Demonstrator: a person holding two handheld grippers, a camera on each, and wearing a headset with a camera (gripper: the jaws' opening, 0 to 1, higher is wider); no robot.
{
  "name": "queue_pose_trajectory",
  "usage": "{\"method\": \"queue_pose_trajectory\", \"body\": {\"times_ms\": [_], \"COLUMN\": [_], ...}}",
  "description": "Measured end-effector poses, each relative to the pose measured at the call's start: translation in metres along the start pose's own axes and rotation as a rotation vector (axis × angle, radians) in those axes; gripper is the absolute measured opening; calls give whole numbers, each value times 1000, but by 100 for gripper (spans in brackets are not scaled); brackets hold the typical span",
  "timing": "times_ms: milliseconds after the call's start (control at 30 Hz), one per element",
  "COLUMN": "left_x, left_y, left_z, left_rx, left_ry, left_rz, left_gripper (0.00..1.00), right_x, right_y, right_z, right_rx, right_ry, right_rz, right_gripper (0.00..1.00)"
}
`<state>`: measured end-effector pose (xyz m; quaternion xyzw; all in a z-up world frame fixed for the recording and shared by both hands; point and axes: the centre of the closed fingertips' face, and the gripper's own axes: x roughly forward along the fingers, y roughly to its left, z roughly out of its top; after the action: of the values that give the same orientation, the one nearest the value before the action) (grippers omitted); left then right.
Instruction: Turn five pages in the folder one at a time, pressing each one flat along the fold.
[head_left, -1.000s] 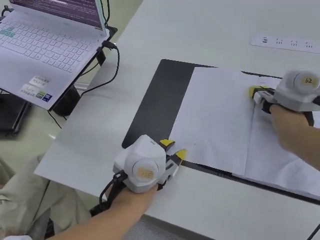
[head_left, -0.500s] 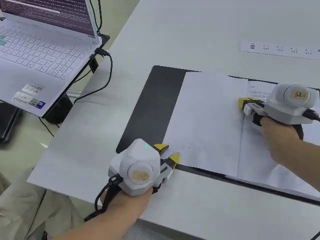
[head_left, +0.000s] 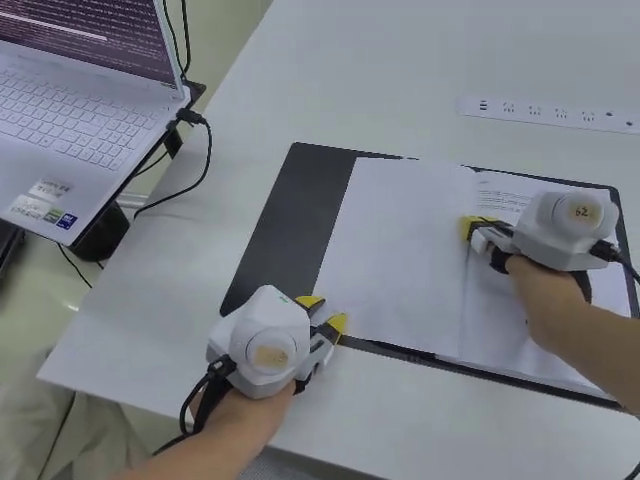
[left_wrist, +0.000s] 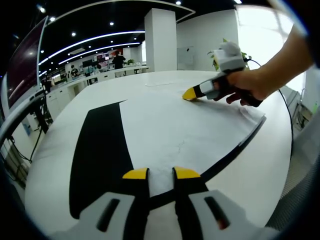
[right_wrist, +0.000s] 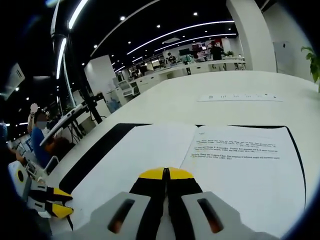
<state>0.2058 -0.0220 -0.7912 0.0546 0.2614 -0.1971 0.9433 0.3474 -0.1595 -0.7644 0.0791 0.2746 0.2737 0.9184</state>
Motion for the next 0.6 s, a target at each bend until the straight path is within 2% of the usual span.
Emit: {"method": "queue_pose_trajectory", "body": {"times_ms": [600], "left_x": [0], "left_y": [0], "left_z": [-1], "left_rx": [-6], "left_ry": [-3], "left_rz": [3], "left_gripper": [17], "right_x": [-17], "right_y": [10], "right_z": [-14], "right_rx": [23], "right_ry": [2], "right_rz": [17], "right_gripper": [0]}}
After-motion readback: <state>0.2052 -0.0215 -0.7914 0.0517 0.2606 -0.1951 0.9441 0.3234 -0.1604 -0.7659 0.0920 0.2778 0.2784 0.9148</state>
